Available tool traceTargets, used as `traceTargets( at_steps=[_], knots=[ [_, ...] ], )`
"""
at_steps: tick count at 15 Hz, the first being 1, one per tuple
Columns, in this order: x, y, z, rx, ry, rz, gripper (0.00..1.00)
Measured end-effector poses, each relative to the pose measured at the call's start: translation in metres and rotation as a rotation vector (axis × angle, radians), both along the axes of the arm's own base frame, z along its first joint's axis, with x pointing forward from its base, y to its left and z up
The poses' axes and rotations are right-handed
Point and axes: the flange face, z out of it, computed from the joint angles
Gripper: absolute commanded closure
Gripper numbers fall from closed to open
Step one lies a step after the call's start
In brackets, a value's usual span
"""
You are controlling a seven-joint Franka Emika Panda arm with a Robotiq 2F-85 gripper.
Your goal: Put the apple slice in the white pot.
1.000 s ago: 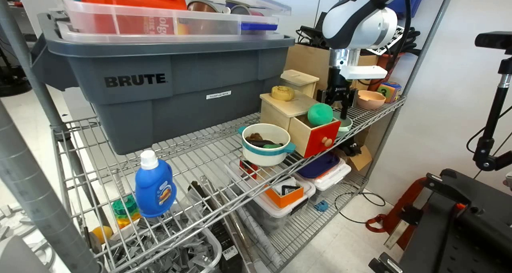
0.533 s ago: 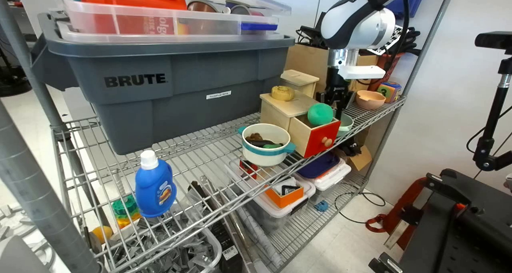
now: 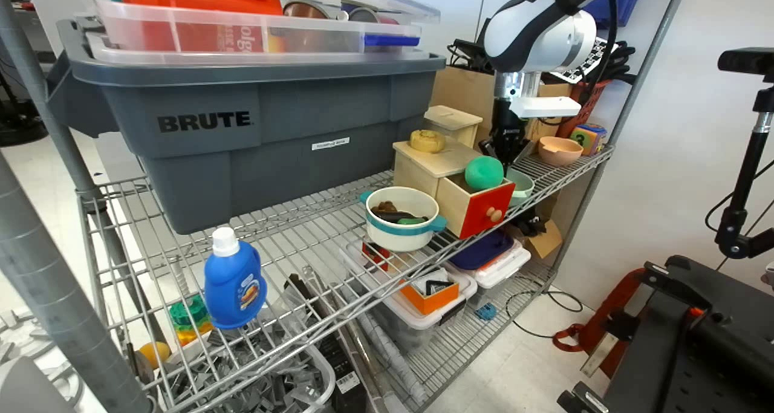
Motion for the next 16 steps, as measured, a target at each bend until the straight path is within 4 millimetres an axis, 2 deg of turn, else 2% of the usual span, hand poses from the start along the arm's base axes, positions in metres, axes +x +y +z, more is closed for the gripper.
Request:
traceTargets(
  at_steps=[10, 16],
  knots=[
    [-0.002, -0.004, -0.005, -0.019, 0.013, 0.008, 0.02],
    [-0.003, -0.003, -0.019, -0.019, 0.025, 0.002, 0.0]
  ],
)
